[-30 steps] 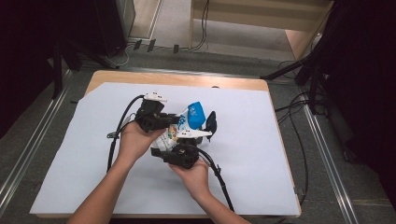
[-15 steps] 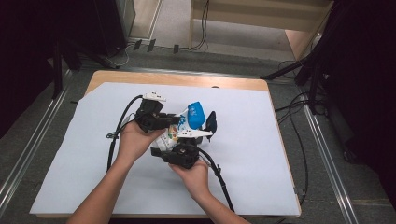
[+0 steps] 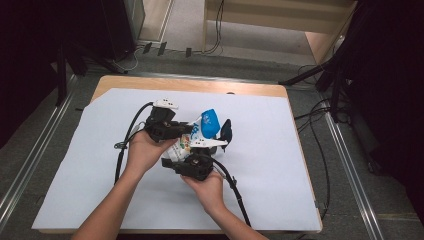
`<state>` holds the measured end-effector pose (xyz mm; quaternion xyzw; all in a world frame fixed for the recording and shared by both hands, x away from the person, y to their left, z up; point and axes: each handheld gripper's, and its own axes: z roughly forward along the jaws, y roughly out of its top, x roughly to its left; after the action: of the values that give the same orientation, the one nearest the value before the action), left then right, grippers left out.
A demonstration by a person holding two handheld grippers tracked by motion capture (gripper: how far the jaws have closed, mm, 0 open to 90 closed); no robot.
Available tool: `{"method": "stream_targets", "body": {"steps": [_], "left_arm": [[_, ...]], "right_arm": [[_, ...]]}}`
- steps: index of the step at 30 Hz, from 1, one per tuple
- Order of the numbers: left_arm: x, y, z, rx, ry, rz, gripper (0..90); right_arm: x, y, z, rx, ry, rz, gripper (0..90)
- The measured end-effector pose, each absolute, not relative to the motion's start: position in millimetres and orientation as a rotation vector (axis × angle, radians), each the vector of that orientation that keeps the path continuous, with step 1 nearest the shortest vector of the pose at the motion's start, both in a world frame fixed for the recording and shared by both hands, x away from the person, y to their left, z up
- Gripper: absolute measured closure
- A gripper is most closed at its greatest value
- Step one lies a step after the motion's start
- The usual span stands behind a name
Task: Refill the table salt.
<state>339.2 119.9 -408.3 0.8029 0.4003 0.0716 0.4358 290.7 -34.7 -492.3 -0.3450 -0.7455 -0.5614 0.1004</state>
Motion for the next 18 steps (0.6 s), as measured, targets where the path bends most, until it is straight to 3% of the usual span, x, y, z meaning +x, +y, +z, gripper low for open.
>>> {"method": "stream_targets", "body": {"steps": [18], "left_arm": [[339.0,119.4,-409.1,1.997,0.993,0.18,79.9]], "right_arm": [[291.8,-36.0,-492.0,-1.007,-2.177,-1.674,69.2]]}}
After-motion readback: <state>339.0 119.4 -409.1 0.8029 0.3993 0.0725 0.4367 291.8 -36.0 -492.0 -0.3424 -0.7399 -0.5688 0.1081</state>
